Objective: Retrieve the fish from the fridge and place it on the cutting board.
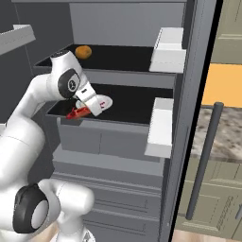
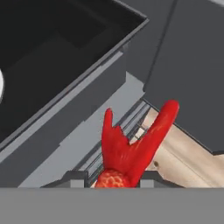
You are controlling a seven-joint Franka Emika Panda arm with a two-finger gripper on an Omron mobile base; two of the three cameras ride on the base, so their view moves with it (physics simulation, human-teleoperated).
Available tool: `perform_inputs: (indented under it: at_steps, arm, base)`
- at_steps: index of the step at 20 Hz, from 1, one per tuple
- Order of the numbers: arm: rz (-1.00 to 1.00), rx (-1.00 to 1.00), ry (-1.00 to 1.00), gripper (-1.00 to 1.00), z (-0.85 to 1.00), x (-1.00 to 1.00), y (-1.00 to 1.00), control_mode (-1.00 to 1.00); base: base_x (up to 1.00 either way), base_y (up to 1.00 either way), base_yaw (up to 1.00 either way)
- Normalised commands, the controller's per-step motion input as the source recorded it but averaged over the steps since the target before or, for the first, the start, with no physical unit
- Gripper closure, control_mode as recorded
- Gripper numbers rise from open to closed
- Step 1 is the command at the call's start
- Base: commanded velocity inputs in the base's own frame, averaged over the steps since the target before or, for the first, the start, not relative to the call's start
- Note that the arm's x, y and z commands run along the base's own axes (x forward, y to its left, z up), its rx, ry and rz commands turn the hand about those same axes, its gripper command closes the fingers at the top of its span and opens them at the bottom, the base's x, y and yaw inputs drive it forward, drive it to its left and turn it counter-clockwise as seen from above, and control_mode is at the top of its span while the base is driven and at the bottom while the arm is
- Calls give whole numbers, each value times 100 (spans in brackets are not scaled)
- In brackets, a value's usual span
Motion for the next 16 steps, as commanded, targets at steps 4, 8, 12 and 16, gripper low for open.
perform_inputs:
  at_steps: [4, 8, 12, 16]
  arm:
    - [-6, 7, 26, 100, 0, -55, 0, -100]
    - [-15, 6, -8, 100, 0, -80, -4, -100]
    - [-18, 3, -30, 100, -5, -58, -3, -100]
    - [-20, 0, -30, 100, -35, -29, -4, -100]
  base:
    - [0, 0, 0]
    - [0, 0, 0]
    - [0, 0, 0]
    - [0, 0, 0]
